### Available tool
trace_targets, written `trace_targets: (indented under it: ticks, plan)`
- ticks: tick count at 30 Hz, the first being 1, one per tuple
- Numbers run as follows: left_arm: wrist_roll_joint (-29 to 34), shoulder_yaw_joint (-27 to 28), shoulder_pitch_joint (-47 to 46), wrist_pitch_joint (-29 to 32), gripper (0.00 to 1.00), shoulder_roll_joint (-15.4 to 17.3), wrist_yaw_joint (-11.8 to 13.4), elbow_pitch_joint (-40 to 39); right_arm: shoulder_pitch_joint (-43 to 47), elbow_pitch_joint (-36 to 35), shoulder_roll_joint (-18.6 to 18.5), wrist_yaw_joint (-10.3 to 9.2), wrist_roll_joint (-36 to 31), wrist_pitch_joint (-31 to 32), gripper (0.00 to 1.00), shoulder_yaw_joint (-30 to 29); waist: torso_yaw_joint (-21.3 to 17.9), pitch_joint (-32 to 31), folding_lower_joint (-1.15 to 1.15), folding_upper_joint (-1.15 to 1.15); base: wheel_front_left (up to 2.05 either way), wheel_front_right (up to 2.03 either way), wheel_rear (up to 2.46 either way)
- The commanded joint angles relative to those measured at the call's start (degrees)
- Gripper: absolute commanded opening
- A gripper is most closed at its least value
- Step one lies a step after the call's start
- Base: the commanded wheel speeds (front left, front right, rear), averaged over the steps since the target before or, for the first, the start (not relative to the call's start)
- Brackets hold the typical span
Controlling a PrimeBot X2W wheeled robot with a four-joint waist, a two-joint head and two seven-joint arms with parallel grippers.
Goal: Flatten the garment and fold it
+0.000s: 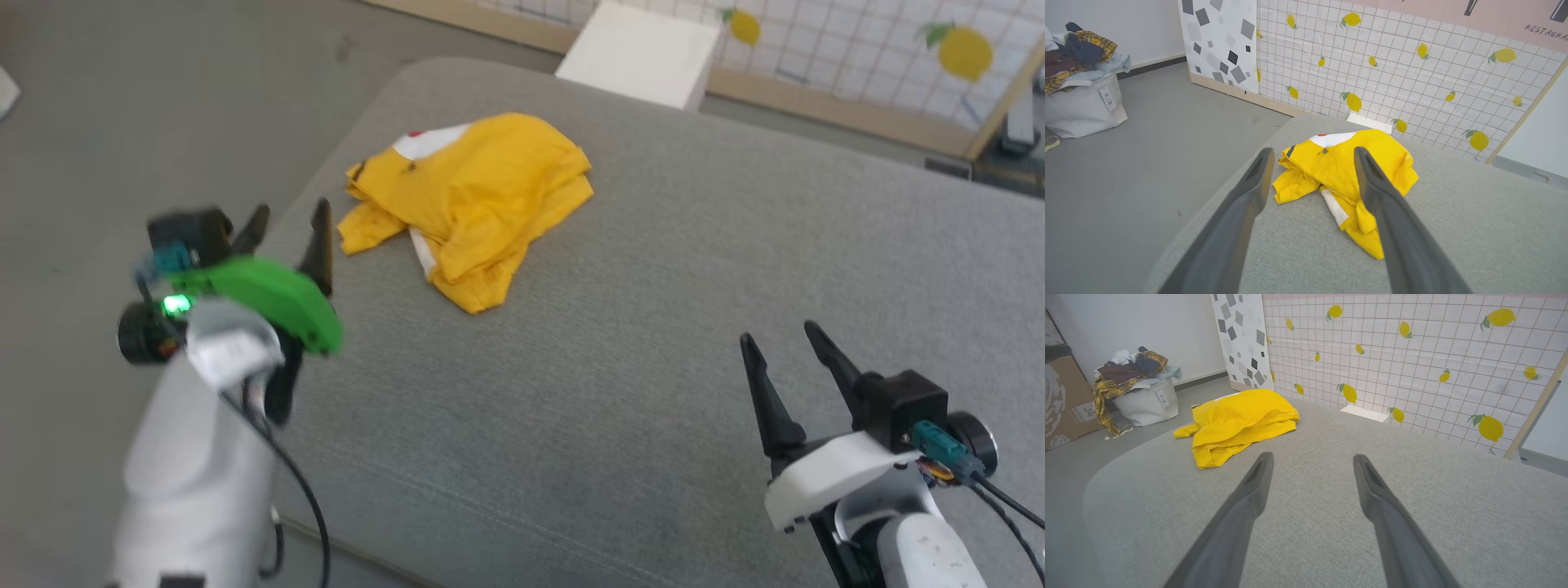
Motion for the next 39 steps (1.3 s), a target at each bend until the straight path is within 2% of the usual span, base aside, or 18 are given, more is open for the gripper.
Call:
trace_targets:
  ticks: [1,8,14,22,27,31,32,33,34,37,39]
  plan:
    - [-1.09,0.47,-3.43,1.73,1.0,0.93,-0.42,2.6,-1.05,-1.24,-0.03,-0.06,-0.45,0.8,1.0,0.46,-4.96,5.71,0.0,0.0,0.0,0.0,0.0]
    - [-5.61,2.41,-20.23,10.21,1.0,4.86,-1.81,14.8,-2.71,-8.92,-0.03,-0.06,-2.39,5.29,1.0,1.75,-11.2,15.26,0.0,0.0,0.0,0.0,0.0]
    - [-6.83,1.41,-28.4,15.71,1.0,7.11,-2.41,21.05,-2.43,-13.9,-0.03,-0.06,-3.13,7.09,1.0,-0.81,-14.15,21.77,0.0,0.0,0.0,0.0,0.0]
    - [-7.24,-0.49,-32.57,22.88,1.0,8.71,-2.65,28.2,-1.45,-17.21,-0.03,-0.06,-2.37,7.2,1.0,-3.93,-15.38,27.01,0.0,0.0,0.0,0.0,0.0]
    - [-6.74,-3.17,-31.85,25.87,1.0,7.94,-2.83,31.65,-1.51,-17.91,-0.03,-0.06,-2.07,6.95,1.0,-4.63,-15.33,28.34,0.0,0.0,0.0,0.0,0.0]
    - [-8.83,-4.91,-30.58,29.51,1.0,6.46,-2.95,33.24,-1.77,-17.95,-0.03,-0.06,-2.17,7.01,1.0,-4.95,-15.06,28.47,0.0,0.0,0.0,0.0,0.0]
    - [-9.53,-5.19,-30.35,29.47,0.43,6.54,-2.96,33.06,-1.95,-17.91,-0.03,-0.06,-2.17,7.05,1.0,-4.96,-15.0,28.42,0.0,0.0,0.0,0.0,0.0]
    - [-10.17,-5.05,-30.21,28.59,0.06,6.72,-2.96,32.75,-2.11,-17.84,-0.03,-0.06,-2.16,7.03,1.0,-4.96,-14.92,28.29,0.0,0.0,0.0,0.0,0.0]
    - [-11.14,-4.55,-30.01,27.06,0.0,6.77,-2.97,32.35,-2.21,-17.64,-0.03,-0.06,-2.11,6.99,1.0,-4.99,-14.78,27.88,0.0,0.0,0.0,0.0,0.0]
    - [-13.09,-2.87,-30.18,21.69,0.0,7.6,-2.97,31.27,-2.15,-16.84,-0.03,-0.06,-1.9,6.82,1.0,-4.93,-14.19,26.6,0.0,0.0,0.0,0.0,0.0]
    - [-12.94,-1.95,-30.88,15.79,0.0,8.74,-2.67,30.49,-1.97,-15.89,-0.03,-0.06,-1.59,6.47,1.0,-4.81,-13.7,24.99,0.0,0.0,0.0,0.0,0.0]
